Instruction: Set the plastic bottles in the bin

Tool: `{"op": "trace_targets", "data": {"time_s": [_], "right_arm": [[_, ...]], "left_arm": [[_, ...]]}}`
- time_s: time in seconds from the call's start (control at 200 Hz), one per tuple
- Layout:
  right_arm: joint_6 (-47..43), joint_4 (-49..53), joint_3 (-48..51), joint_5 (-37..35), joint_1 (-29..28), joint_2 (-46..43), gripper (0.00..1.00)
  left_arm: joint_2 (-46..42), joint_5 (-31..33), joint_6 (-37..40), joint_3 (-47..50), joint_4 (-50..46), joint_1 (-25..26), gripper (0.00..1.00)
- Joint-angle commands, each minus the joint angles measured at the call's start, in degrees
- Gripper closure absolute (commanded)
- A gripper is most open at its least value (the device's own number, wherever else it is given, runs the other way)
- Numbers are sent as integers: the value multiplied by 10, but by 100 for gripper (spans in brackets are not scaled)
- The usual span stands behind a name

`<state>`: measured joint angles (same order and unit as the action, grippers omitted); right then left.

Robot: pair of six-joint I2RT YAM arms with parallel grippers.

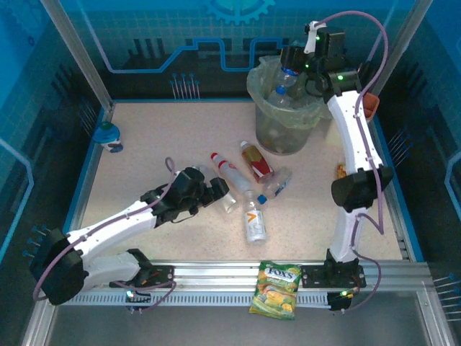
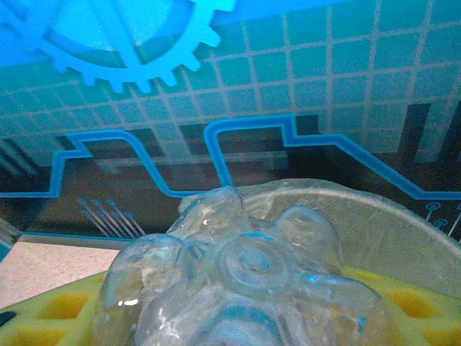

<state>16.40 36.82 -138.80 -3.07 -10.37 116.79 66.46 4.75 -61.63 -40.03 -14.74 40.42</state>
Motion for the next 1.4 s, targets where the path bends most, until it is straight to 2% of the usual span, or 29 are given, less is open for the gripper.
{"op": "trace_targets", "data": {"time_s": [0.0, 0.26, 0.425, 0.465, 0.56, 0.64, 0.845, 1.141, 1.396], "right_arm": [[-10, 46, -67, -6, 4, 50, 60], [9, 41, -53, 9, 7, 105, 60], [19, 40, -49, 16, 12, 127, 54], [23, 41, -49, 18, 14, 131, 49], [23, 45, -51, 18, 17, 137, 26], [21, 54, -57, 19, 21, 138, 13], [9, 84, -75, 20, 28, 113, 0], [-15, 131, -69, 31, 42, 24, 0], [-36, 100, 77, 65, 30, -120, 0]], "left_arm": [[28, 22, -23, -14, -8, 17, 1], [89, 40, -66, -25, 6, 43, 1], [119, 41, -73, -33, 12, 48, 1], [126, 41, -75, -33, 14, 48, 1], [139, 40, -76, -33, 23, 48, 1], [149, 48, -69, -46, 16, 49, 1], [172, 69, -49, -82, -12, 46, 1], [214, 59, -52, -91, 2, 46, 1], [245, 49, -57, -93, 24, 47, 1]]}}
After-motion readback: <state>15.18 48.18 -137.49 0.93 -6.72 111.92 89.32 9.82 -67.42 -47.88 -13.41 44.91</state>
